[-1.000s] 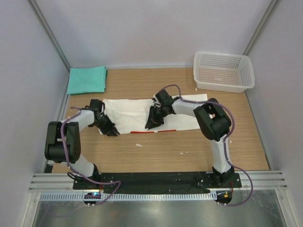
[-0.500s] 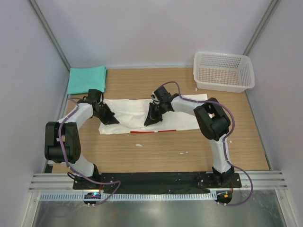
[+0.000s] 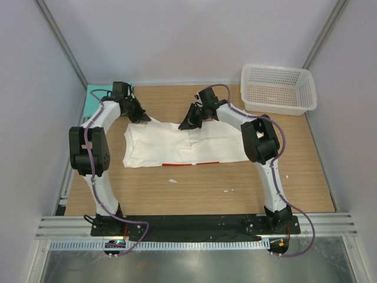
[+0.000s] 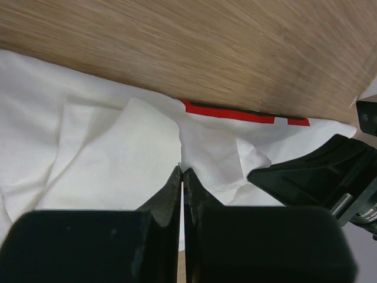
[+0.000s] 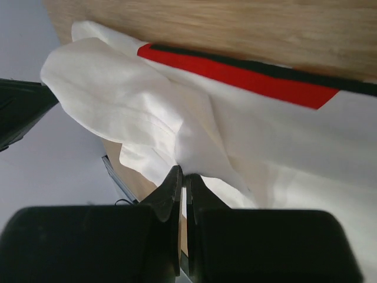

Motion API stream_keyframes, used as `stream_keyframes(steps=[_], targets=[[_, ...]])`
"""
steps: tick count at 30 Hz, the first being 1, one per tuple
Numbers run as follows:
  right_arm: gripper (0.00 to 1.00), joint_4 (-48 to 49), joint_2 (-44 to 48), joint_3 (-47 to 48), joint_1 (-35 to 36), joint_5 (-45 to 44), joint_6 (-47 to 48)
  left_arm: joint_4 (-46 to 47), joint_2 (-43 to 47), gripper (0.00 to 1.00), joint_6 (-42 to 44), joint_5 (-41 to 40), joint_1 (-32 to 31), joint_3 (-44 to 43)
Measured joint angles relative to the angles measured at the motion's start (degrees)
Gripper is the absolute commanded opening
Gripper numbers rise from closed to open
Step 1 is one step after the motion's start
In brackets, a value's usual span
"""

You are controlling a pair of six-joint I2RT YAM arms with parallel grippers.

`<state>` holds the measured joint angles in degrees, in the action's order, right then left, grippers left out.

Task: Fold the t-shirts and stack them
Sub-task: Fold the tshirt

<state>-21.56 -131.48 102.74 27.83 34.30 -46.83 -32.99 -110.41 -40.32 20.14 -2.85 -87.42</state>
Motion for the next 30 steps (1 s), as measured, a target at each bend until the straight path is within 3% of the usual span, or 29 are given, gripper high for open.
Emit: stream_keyframes(steps=[9,14,22,30], targets=[[0.01,-0.6,-4.2,1.6,-0.4,3.4,-2.4,-2.3,-3.0,0.0,2.0,-0.1,0.0,-0.9],[0.01,0.0,0.0,-4.7,-0.1,4.9,-3.4,-5.9,0.3,0.0,4.1,0.1,0.9,-0.2],[0.01,0.7,10.0,-17.7,2.0,6.3,-3.7,-9.2,10.0,0.0,6.8,1.9,1.3,12.4],[0.01,1.3,11.1,-23.3,5.3,6.3,-3.5,-10.8,11.2,0.0,8.3,1.3,1.4,21.2]])
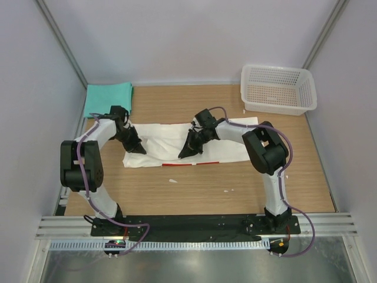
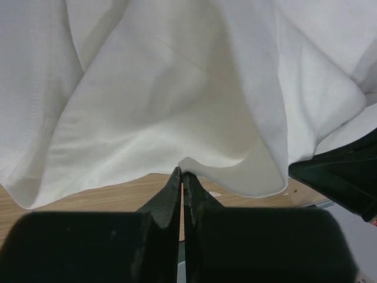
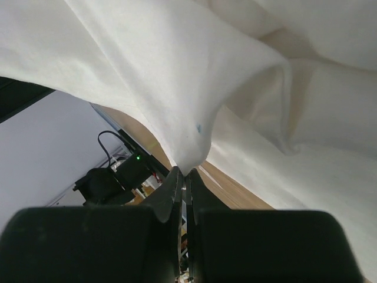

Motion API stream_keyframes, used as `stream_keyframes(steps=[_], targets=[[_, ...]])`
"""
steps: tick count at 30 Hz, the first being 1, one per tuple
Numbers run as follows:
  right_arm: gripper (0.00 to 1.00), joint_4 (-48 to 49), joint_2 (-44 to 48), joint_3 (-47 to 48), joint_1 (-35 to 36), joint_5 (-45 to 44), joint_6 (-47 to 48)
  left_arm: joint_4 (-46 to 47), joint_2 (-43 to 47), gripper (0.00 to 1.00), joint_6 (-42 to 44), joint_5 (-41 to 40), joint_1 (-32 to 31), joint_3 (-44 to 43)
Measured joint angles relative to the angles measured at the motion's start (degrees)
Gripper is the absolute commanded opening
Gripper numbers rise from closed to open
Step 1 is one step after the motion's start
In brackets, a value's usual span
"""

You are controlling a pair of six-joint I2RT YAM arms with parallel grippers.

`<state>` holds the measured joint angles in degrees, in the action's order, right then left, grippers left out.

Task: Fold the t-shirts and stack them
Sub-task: Fold the tshirt

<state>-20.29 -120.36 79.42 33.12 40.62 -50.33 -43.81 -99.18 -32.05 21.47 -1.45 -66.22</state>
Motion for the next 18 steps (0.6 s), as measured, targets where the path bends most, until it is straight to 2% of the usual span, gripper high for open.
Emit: stream_keyframes(steps=[13,15,16,17,18], targets=[[0.02,2.0,0.0,-2.2,1.3,-1.2,0.6,-0.2,1.8,0.0,-0.1,-1.6,0.2,4.8],[0.07,2.1,0.0,-2.4,1.3,-1.4,0.9,-0.3,2.0,0.18,-0.2,-2.5,0.2,5.7],[0.13,2.0,0.0,-2.4,1.3,-1.5,1.2,-0.3,2.1,0.27,-0.2,-2.8,0.2,6.0],[0.18,1.9,0.0,-2.4,1.3,-1.6,1.5,-0.5,2.1,0.41,-0.2,-3.3,0.2,6.1],[0.26,1.7,0.0,-2.4,1.3,-1.7,2.1,-0.6,2.3,0.46,-0.1,-3.7,0.3,6.1]])
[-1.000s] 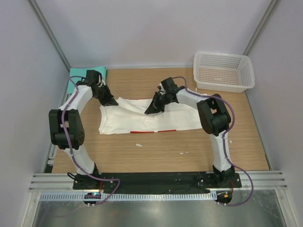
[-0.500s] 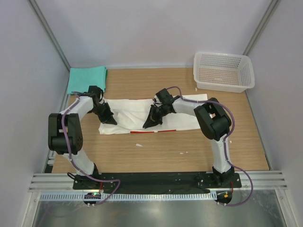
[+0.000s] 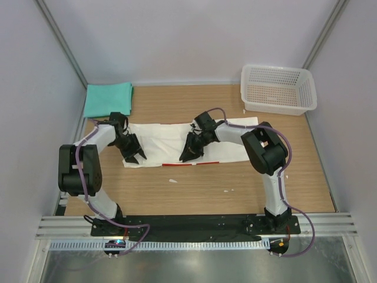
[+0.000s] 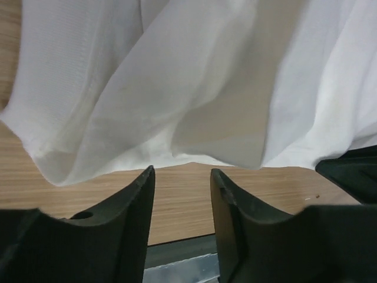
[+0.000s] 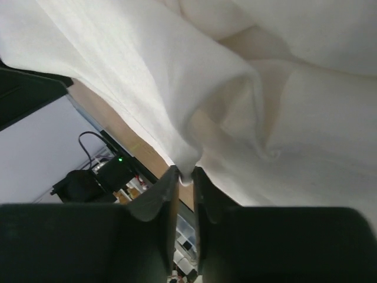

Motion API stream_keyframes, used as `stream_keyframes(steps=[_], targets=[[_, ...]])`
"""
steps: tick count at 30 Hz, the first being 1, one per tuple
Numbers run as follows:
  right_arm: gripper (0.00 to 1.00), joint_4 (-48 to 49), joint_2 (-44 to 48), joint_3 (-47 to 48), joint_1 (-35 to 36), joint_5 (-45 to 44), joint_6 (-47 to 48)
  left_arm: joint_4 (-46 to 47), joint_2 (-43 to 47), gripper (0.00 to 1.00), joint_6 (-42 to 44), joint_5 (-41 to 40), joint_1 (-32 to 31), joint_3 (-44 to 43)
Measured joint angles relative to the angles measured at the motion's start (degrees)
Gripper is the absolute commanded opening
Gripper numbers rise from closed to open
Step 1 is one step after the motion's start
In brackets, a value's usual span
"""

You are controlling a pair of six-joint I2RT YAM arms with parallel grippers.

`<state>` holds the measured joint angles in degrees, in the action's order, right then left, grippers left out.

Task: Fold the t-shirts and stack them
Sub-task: Fold the tshirt

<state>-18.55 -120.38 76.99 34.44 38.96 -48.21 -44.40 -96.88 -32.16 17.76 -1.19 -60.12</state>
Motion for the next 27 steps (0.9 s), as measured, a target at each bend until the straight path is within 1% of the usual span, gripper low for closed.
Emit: stream_keyframes(steps=[2,3,6,9,11,14,19,23,27], targets=[[0.33,-1.4,0.0,0.4,-0.1,-0.8,1.8,0.1,1.2,0.55,-0.2,-0.6,0.1,0.1],[0.37,-2.5,0.0,0.8,0.0,-1.2,2.7,0.3,2.7,0.55,-0.2,-0.9,0.2,0.1],[0.38,-5.6,0.0,2.8,-0.4,-2.8,5.3,1.0,7.8,0.56,-0.1,-1.3,0.2,-1.1],[0.38,-7.1,0.0,4.8,-0.8,-4.1,7.2,2.3,8.8,0.54,0.2,-0.9,0.3,-5.2],[0.38,-7.6,0.0,5.8,-1.4,-5.0,7.9,3.8,6.4,0.5,0.4,-0.2,0.5,-8.6],[0.36,-8.5,0.0,7.3,-2.1,-6.4,8.5,5.3,0.7,0.47,1.0,0.3,0.6,-12.6],[0.33,-9.7,-0.5,11.3,-3.2,-9.1,9.1,5.6,-7.0,0.44,1.2,0.2,0.6,-14.7],[0.3,-10.0,-1.7,14.4,-3.5,-10.4,9.1,5.2,-8.5,0.44,1.2,0.2,0.6,-15.6],[0.29,-10.5,-3.4,16.1,-3.6,-11.1,9.2,5.1,-8.5,0.46,1.2,0.0,0.6,-16.5]])
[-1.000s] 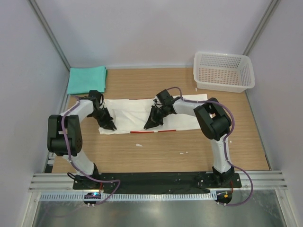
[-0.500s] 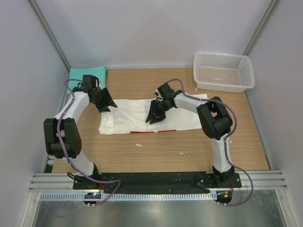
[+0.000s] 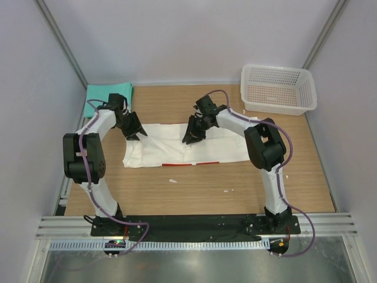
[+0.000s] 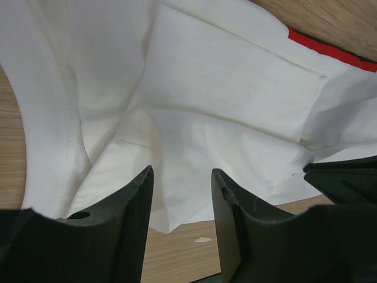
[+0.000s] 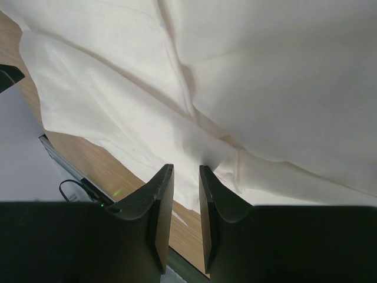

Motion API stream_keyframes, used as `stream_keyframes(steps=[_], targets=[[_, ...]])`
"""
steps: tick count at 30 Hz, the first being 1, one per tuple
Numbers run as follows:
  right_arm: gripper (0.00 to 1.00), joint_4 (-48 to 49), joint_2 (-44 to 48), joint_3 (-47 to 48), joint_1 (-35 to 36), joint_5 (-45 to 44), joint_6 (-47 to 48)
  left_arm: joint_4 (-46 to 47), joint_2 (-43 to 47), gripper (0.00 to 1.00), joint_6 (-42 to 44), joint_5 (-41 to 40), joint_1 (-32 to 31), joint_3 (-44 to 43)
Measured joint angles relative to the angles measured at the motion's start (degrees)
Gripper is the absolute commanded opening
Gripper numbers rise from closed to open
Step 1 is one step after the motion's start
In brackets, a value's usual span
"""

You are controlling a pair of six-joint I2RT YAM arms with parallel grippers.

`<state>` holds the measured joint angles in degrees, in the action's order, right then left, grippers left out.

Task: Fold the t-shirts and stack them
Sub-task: Fold the tshirt

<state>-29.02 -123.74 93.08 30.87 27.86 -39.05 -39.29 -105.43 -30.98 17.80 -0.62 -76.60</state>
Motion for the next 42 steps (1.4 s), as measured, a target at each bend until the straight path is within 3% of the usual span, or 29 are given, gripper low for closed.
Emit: stream_keyframes(steps=[10,30,36,39,42], targets=[[0.3,-3.5,-0.6,0.3,-0.8,-2.2,1.8,0.0,-1.2,0.45,0.0,0.1,0.0,-0.2],[0.26,-1.0,-1.4,0.2,-1.7,-0.3,0.1,1.3,-6.2,0.41,-0.2,1.5,0.7,-3.4],[0.21,0.0,-2.0,0.2,-1.9,0.0,-0.8,3.0,-8.6,0.28,-2.1,3.2,2.3,-3.4],[0.16,0.8,-2.4,0.2,-2.1,0.0,-1.6,4.6,-9.0,0.14,-3.4,3.6,2.6,-3.2],[0.06,1.7,-2.6,0.1,-2.4,0.0,-2.1,7.0,-9.0,0.04,-4.8,4.4,2.7,-2.8]])
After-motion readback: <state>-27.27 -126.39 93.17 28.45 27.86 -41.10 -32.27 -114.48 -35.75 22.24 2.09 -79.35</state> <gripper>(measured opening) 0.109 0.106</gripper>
